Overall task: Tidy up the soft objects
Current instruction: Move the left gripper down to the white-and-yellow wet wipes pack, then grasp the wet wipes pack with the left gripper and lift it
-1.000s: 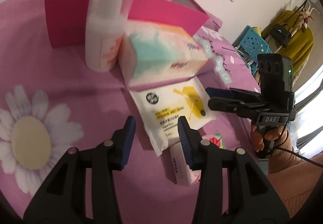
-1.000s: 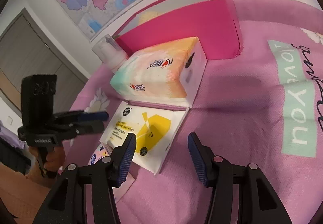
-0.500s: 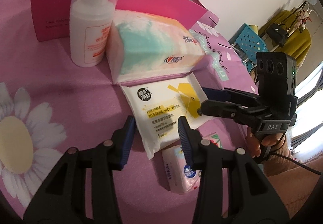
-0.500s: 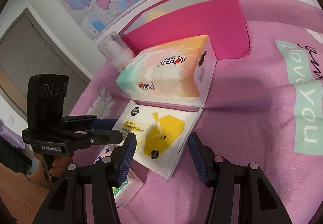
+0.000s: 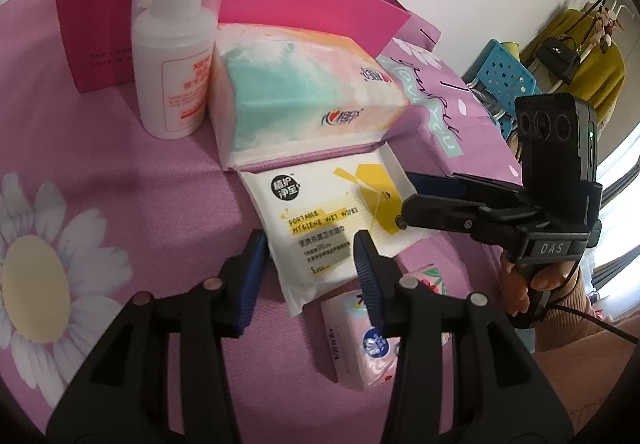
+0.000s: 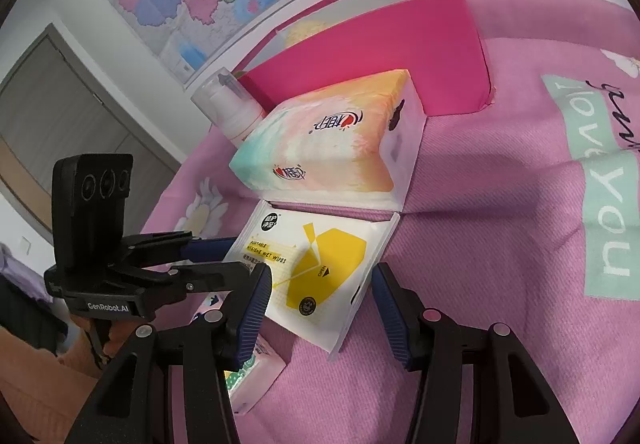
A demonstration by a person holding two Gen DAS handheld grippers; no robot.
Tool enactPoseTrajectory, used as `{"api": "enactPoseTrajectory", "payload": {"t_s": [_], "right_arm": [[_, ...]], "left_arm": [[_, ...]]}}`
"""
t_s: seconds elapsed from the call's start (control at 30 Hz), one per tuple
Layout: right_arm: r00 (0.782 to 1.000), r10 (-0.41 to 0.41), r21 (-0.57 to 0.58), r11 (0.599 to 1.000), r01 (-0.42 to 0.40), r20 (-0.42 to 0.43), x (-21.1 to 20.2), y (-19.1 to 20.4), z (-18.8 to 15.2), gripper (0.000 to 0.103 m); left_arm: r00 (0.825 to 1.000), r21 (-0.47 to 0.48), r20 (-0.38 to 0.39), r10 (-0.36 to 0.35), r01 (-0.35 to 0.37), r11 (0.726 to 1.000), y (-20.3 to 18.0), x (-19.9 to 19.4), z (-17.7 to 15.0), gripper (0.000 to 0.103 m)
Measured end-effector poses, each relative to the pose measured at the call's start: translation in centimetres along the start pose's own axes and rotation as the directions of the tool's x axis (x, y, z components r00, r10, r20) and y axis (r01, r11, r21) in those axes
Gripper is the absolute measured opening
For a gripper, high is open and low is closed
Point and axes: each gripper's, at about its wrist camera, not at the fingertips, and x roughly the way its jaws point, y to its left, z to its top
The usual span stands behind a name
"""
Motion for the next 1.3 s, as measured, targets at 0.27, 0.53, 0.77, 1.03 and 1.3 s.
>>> {"api": "enactPoseTrajectory", "payload": {"t_s": [0.27,0.53,0.77,1.03,1.3], "right_arm": [[1.0,-0.01,-0.011,1.0,0.01,0.003,0.2,0.2,-0.1,0.054],[1.0,-0.014,-0.012,1.0,0.014,0.007,0.3,0.4,0.0,0.054],[1.0,-0.004,-0.002,1.0,0.004,0.02,-0.2,0.4,-0.2,0.042],[0.999,-0.012,-0.009,1.0,0.013,0.053,-1.5,0.7,-0.3,0.037],[0.995,-0.022,-0.024,0.999,0.024,0.101,-3.8,1.3,0.0,0.036]], "left_arm": [[1.0,0.0,0.0,0.001,-0.001,1.0,-0.1,0.0,0.0,0.046],[1.0,0.001,0.003,-0.002,0.002,1.0,-0.3,0.1,0.1,0.051],[0.999,0.014,0.025,0.038,-0.038,0.999,-1.0,-0.2,-0.3,0.05],[0.998,0.024,0.058,0.017,-0.018,1.0,-1.9,-1.7,-0.1,0.05],[0.994,0.057,0.106,-0.038,0.032,0.998,-3.2,-4.4,0.6,0.05]]}}
